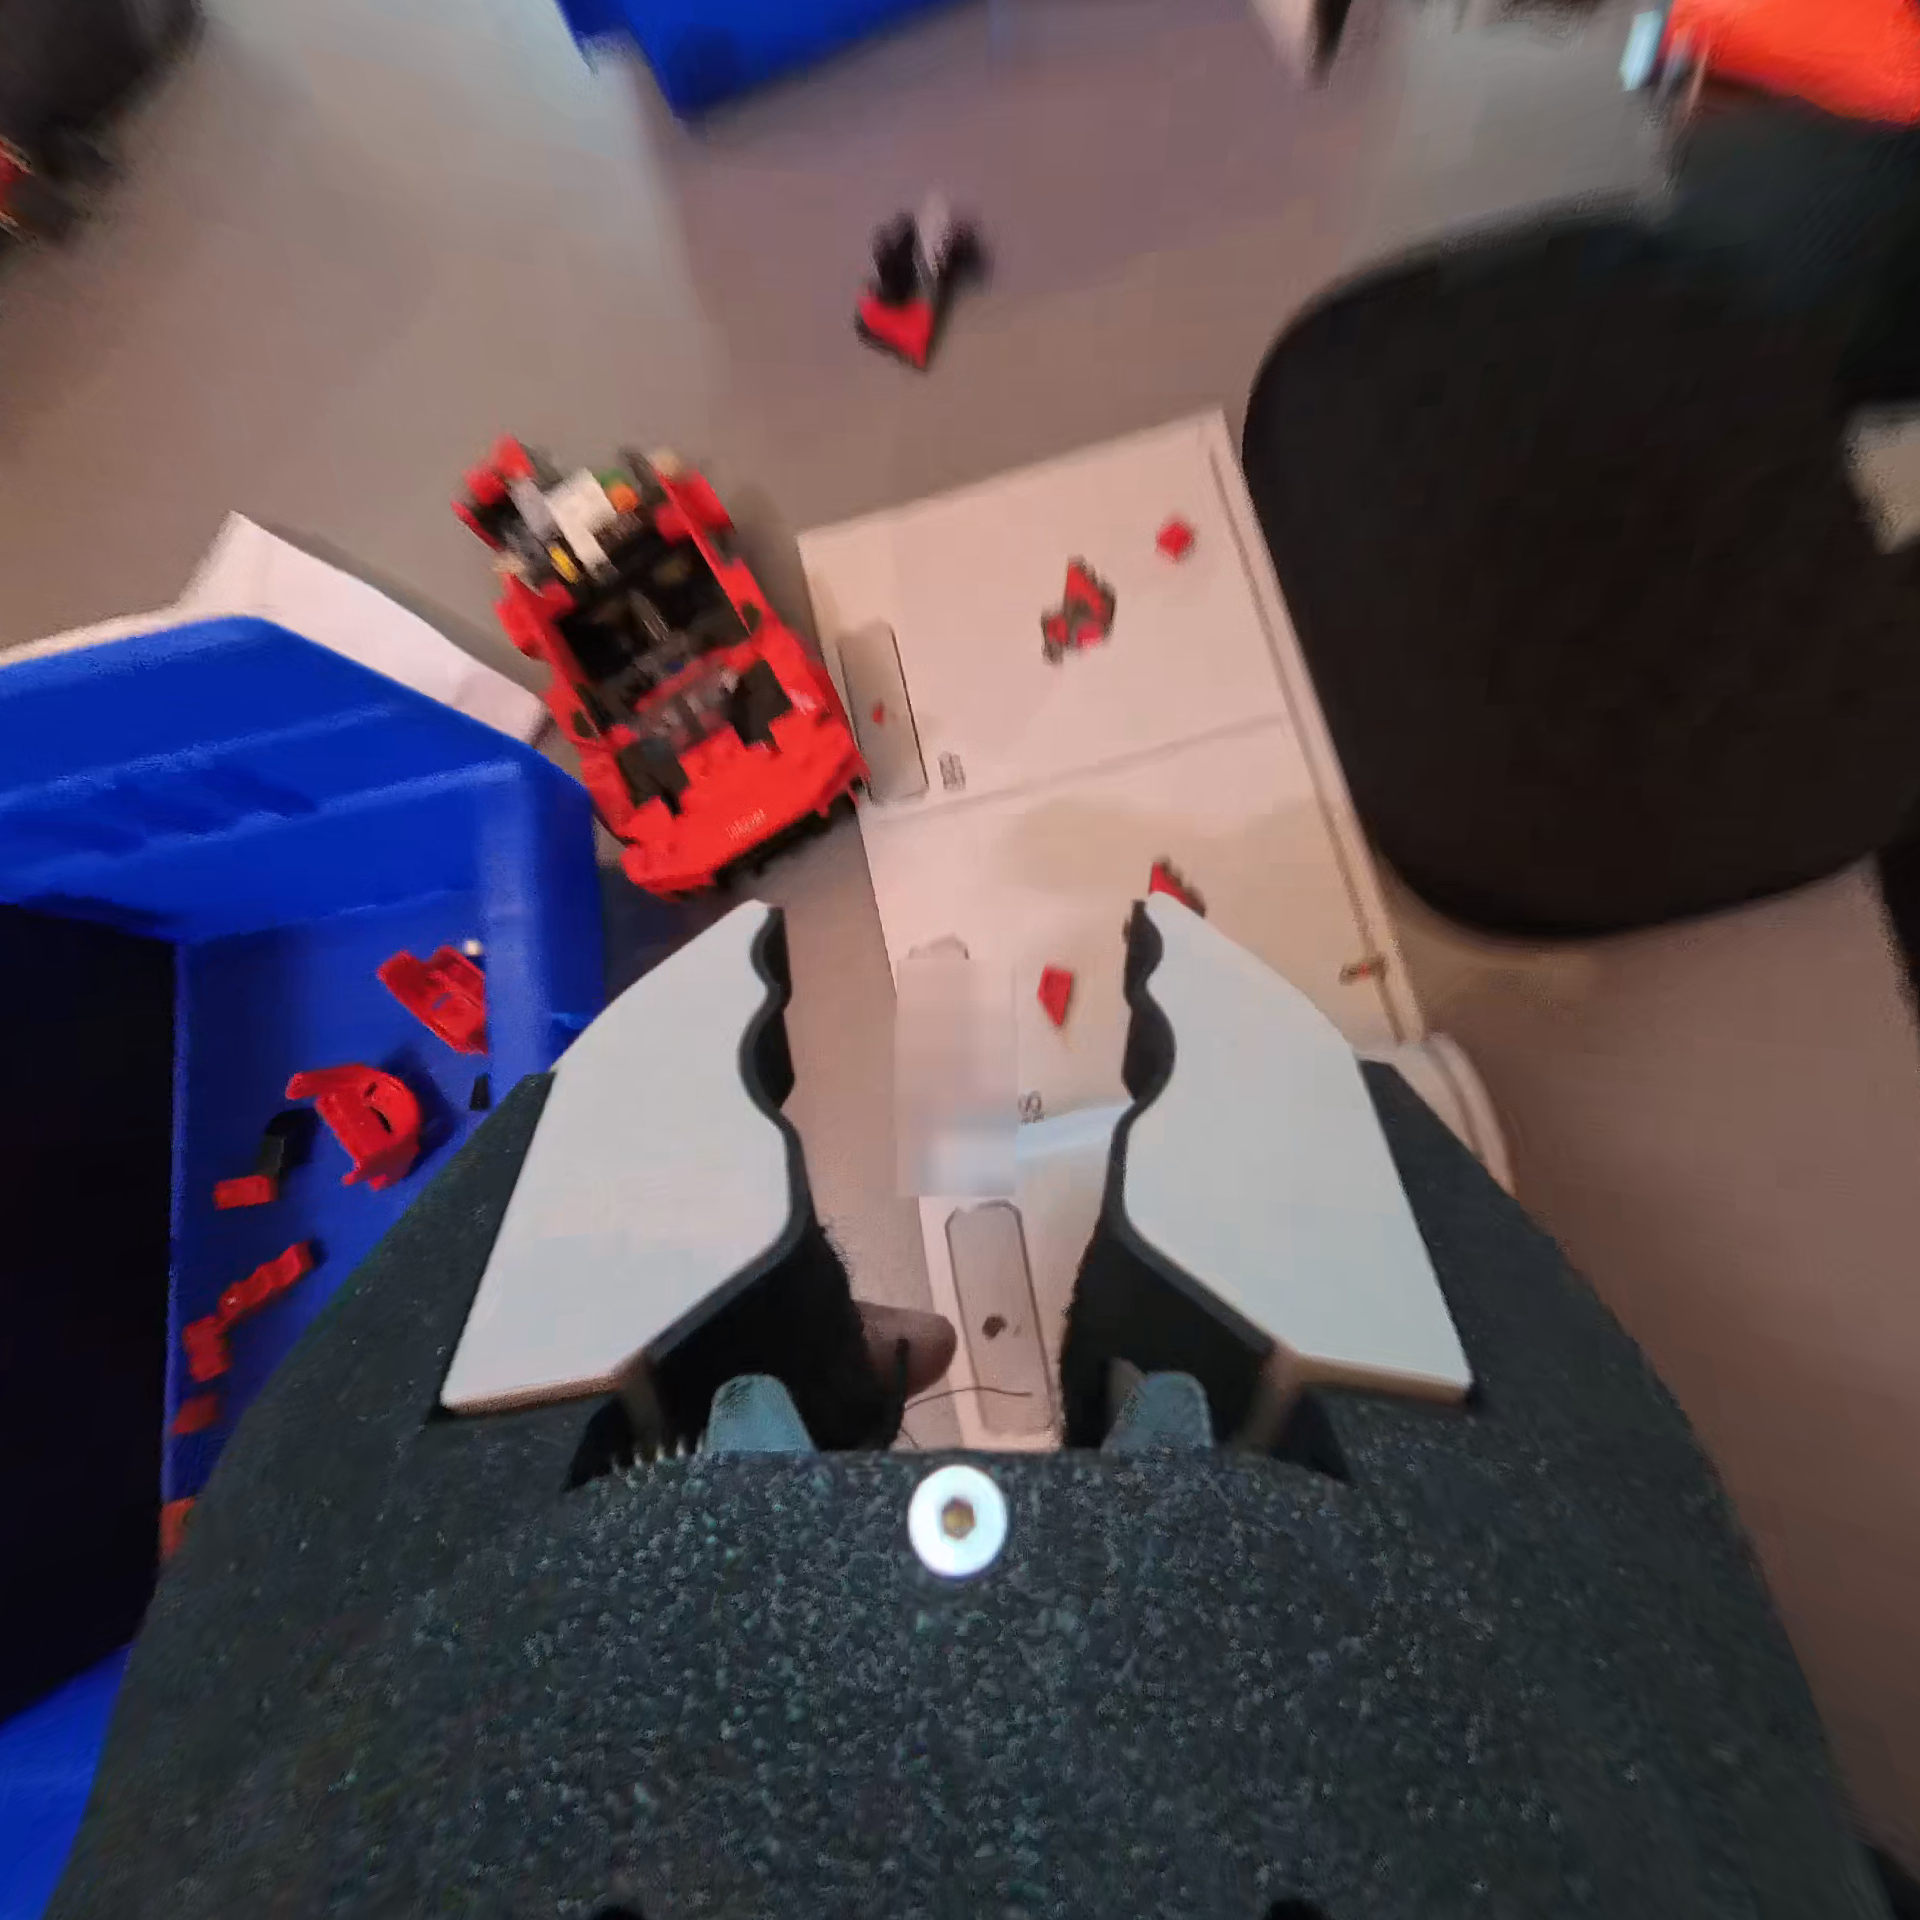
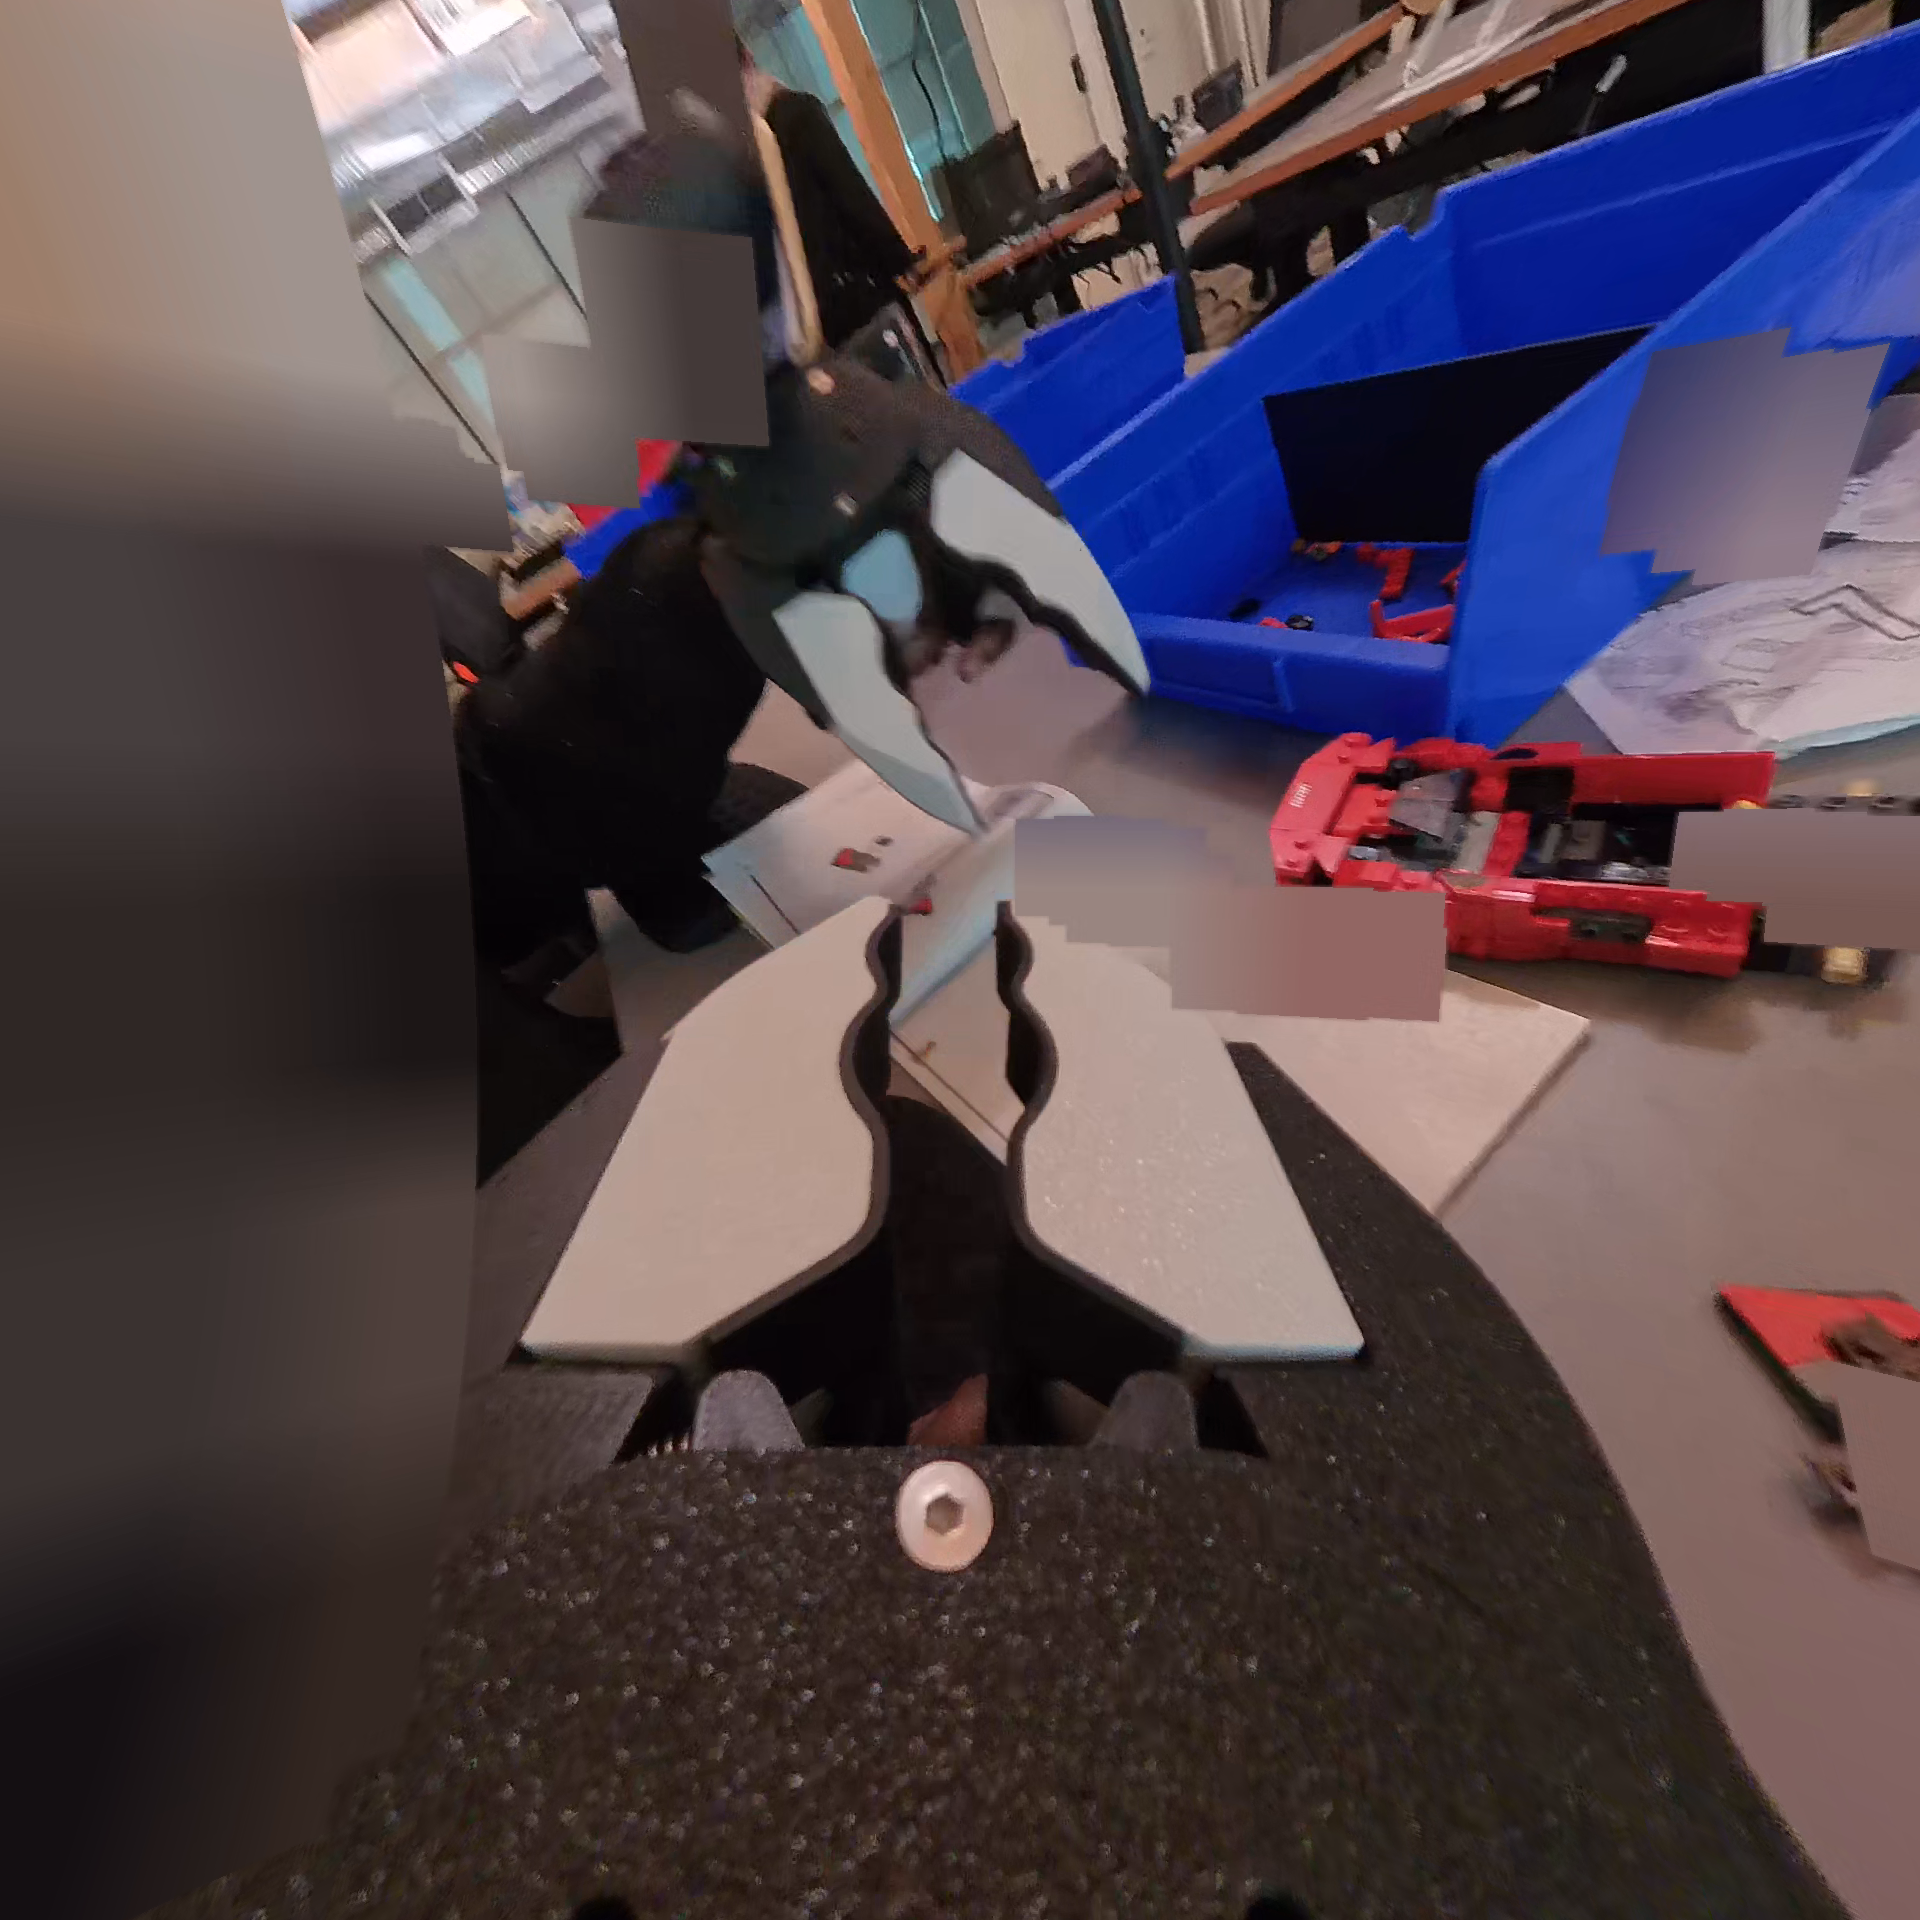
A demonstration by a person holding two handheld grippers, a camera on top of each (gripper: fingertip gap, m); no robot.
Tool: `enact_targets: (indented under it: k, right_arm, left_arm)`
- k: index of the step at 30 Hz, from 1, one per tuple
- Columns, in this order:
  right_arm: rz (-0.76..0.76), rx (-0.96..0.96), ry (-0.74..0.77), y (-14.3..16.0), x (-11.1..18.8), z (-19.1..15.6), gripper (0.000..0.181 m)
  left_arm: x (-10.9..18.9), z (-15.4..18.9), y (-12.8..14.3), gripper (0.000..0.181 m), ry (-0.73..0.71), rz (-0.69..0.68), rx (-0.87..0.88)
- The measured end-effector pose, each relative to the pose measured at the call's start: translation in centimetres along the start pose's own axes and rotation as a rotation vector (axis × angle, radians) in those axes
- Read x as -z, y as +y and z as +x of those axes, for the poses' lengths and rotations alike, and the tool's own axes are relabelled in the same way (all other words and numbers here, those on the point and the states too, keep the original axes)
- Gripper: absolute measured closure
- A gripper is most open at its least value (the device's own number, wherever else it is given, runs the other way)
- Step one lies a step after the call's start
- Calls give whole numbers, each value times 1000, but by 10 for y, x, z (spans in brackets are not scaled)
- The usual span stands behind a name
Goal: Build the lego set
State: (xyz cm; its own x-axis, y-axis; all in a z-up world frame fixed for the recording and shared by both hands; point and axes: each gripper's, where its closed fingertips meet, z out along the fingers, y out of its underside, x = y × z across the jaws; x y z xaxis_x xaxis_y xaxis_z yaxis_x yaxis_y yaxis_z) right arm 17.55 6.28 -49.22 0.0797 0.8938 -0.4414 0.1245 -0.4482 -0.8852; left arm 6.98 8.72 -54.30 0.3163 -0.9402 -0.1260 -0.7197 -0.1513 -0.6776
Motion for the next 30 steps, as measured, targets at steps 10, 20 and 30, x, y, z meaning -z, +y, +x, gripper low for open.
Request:
enact_targets:
  k: [10,20,30]
  right_arm:
    - [-340,173,564,31,55,79,130]
    - [-516,97,720,62,59,153,124]
    - [-539,165,633,66,57,162,154]
  left_arm:
    - [58,17,-42,110,-72,660,194]
    - [57,39,-32,118,-23,735,149]
    - [40,49,-22,120,11,659,82]
